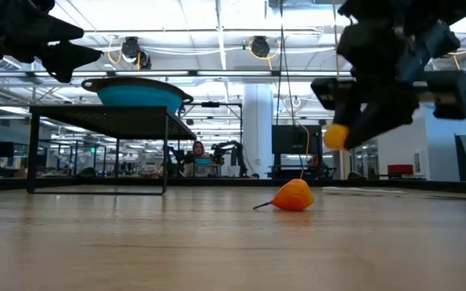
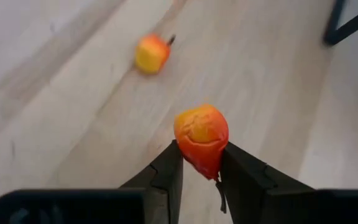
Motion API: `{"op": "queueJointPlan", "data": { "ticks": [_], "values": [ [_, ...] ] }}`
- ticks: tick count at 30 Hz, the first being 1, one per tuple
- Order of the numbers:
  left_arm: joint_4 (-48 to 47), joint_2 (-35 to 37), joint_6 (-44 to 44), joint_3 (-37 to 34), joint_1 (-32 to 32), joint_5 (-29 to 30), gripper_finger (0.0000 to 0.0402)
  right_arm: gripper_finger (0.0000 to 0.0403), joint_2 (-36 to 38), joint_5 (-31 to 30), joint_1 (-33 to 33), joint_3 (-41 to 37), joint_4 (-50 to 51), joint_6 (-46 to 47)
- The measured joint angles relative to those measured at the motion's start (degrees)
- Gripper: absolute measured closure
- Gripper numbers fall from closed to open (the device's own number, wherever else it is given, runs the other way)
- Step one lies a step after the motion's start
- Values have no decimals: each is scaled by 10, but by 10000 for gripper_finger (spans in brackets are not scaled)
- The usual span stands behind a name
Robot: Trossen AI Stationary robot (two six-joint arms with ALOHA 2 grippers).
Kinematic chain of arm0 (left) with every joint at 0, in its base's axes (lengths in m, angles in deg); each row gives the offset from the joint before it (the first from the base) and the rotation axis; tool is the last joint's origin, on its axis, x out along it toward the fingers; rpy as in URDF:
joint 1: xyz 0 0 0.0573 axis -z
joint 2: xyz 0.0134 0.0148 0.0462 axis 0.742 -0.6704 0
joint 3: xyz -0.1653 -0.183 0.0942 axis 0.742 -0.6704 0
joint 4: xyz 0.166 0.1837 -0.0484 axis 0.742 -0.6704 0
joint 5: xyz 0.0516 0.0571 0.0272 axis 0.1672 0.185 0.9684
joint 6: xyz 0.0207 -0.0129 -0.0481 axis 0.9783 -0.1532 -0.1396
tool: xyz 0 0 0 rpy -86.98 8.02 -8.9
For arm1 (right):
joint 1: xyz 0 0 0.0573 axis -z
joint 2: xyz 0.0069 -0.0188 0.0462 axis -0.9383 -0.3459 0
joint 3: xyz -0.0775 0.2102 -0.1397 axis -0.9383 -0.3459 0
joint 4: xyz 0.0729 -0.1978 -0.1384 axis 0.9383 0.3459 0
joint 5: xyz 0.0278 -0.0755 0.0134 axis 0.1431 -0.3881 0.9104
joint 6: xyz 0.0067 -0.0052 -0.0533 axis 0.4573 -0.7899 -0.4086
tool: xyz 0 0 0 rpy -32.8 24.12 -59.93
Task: Pick & Place Fruit
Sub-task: Put the yellow pear into the blue strainer bowl on the shelf
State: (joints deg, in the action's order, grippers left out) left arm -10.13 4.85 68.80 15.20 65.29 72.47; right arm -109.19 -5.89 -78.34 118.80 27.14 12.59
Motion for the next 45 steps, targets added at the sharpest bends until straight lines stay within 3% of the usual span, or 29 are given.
{"op": "queueJointPlan", "data": {
  "ticks": [2, 5, 14, 18, 25, 45],
  "values": [
    [0, 0, 0, 0, 0, 0, 151, 318, 18, 3, 0, 0, -3, 10],
    [0, 0, 0, 0, 0, 0, 151, 318, 44, 61, 3, 0, -27, 33],
    [0, 0, 1, 0, 0, -1, 151, 319, 75, 375, 42, 0, -177, 195],
    [0, 0, 1, 0, 0, -1, 151, 319, 75, 467, 54, 0, -267, 281],
    [0, 0, 1, 0, 0, -3, 151, 319, 75, 512, 57, 1, -405, 392],
    [0, 0, 2, 0, 0, -17, 151, 319, 75, 511, 56, 1, -389, 394]
  ]
}}
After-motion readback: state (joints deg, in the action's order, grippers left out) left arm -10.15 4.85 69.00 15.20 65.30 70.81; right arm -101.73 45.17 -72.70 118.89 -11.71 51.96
